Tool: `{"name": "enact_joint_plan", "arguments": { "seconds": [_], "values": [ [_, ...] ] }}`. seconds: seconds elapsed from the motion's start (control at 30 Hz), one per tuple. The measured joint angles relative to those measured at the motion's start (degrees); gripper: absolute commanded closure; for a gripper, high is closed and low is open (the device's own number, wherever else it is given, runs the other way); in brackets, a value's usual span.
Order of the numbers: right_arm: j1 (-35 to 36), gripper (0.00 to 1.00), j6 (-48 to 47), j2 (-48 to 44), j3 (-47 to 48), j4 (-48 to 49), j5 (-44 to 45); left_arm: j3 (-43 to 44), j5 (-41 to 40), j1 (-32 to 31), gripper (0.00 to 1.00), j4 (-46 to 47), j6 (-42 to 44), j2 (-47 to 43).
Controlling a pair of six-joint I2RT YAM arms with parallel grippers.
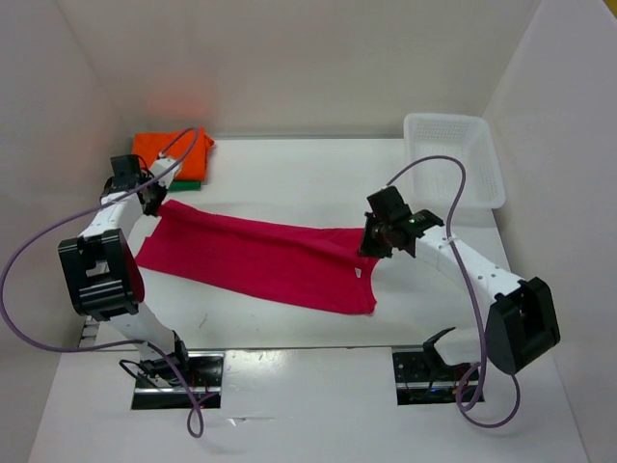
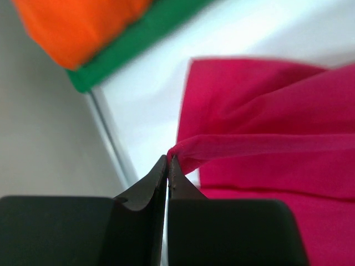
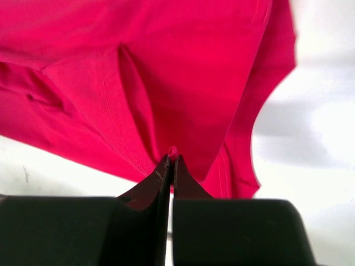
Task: Fold and stack the t-shirts
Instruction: Fold the other side of the tshirt into a rectangle
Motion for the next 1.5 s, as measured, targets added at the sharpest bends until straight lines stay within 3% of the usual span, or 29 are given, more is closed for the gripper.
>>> {"name": "enact_joint_plan", "arguments": {
  "seconds": [0.27, 0.47, 0.93, 0.97, 1.0, 1.03, 1.1, 1.13, 1.2, 1.27, 1.37, 1.5],
  "values": [
    [3.5, 1.00, 3.1, 3.3, -4.3, -1.0, -2.9, -7.0, -0.2, 2.6, 0.99, -0.2, 0.0, 0.0],
    [6.0, 1.00, 3.8, 8.8, -5.3, -1.0, -4.3, -8.6, -0.5, 3.1, 0.99, 0.6, 0.0, 1.0],
    [11.0, 0.99, 4.4, 9.4, -4.8, -3.2, -6.8, -8.7, -1.1, 3.1, 0.96, 1.2, 0.0, 1.6],
    [11.1, 0.88, 4.4, 9.7, -4.8, -3.2, -6.9, -8.7, -1.2, 3.1, 0.96, 1.3, 0.0, 1.8],
    [11.1, 0.52, 4.7, 10.1, -4.8, -3.2, -7.0, -8.7, -1.3, 3.1, 0.96, 1.4, 0.0, 1.9],
    [11.1, 0.46, 5.1, 10.5, -4.8, -3.3, -6.9, -8.7, -1.4, 3.1, 0.93, 1.4, 0.0, 2.1],
    [11.1, 0.36, 4.9, 10.6, -4.9, -3.6, -6.9, -8.7, -1.7, 3.1, 0.81, 1.6, 0.1, 2.5],
    [11.1, 0.35, 5.0, 10.6, -4.9, -3.9, -6.9, -8.7, -1.9, 3.1, 0.68, 1.7, 0.1, 2.6],
    [11.1, 0.33, 5.3, 10.6, -4.9, -4.6, -6.5, -8.7, -2.6, 3.2, 0.52, 1.7, -0.1, 2.9],
    [11.2, 0.21, 7.0, 9.8, -4.9, -6.2, -5.2, -8.7, -2.9, 3.8, 0.42, 1.5, -0.3, 3.0],
    [11.2, 0.04, 11.9, 5.9, -4.9, -10.1, -1.1, -7.7, -2.3, 6.7, 0.36, 0.1, -1.6, 2.9],
    [11.1, 0.00, 19.1, -2.4, -6.2, -13.0, 3.0, -5.3, -0.8, 11.4, 0.32, -2.1, -3.2, 2.3]
  ]
}}
